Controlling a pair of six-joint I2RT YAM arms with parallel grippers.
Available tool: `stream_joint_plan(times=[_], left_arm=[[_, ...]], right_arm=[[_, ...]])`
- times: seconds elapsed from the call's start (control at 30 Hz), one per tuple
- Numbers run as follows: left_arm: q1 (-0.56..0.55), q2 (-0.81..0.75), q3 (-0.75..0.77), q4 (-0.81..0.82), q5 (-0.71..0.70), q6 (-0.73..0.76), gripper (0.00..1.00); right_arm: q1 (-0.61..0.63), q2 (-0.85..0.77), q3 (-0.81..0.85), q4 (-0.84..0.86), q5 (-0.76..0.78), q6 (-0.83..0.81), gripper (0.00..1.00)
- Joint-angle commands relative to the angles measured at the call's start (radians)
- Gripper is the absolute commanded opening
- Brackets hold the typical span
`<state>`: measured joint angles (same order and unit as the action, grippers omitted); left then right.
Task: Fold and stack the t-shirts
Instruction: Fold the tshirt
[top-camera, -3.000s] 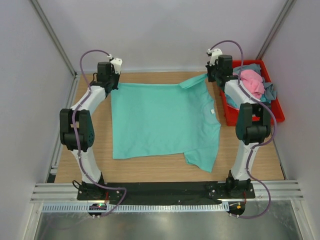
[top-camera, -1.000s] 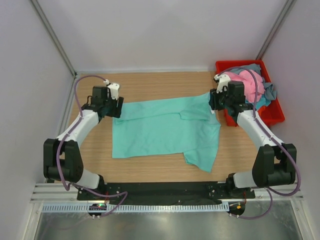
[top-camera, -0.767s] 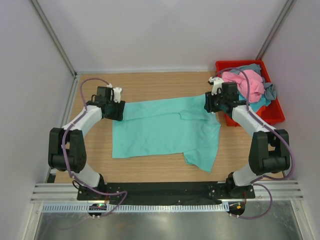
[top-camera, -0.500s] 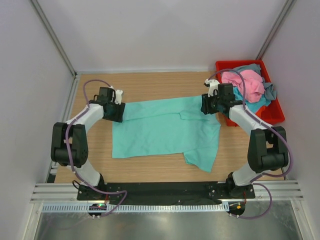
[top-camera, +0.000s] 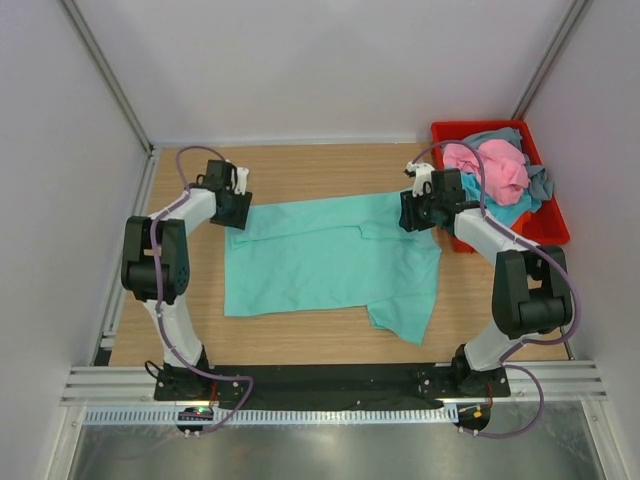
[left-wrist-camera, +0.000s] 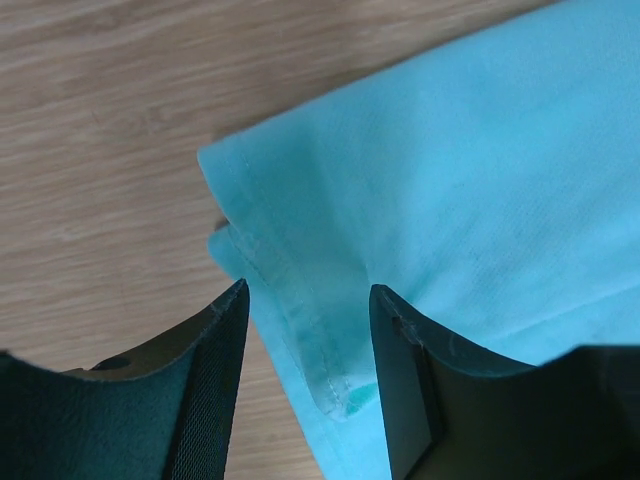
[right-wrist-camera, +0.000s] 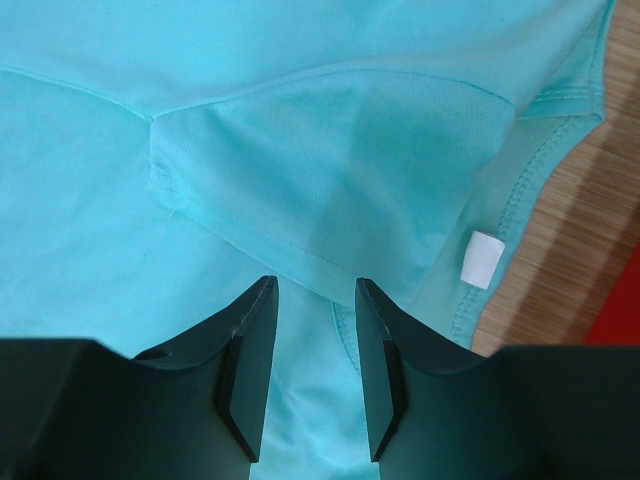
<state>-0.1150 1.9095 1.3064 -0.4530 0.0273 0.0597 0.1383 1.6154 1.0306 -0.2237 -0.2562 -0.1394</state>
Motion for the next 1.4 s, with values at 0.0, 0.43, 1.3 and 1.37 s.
stream_joint_plan(times=[0.0, 0.43, 1.3, 1.37], left_arm=[[0.011, 0.023, 0.068, 0.020, -0.015, -0.004, 0.52], [0.074, 0.002, 0.051, 0.014, 0.020, -0.011, 0.51], [0.110, 0.252, 0.307, -0.016, 0.212, -0.130, 0.00], [0.110, 0.270, 0.333, -0.024, 0.212, -0.133, 0.00]], right_arm=[[0.007, -0.017, 0.005, 0.037, 0.005, 0.008, 0.43], [0.007, 0.017, -0.001, 0.041, 0.006, 0.003, 0.43], [0.007, 0.210, 0.124, -0.008, 0.167, -0.008, 0.43], [0.007, 0.244, 0.153, -0.019, 0.175, -0.012, 0.42]])
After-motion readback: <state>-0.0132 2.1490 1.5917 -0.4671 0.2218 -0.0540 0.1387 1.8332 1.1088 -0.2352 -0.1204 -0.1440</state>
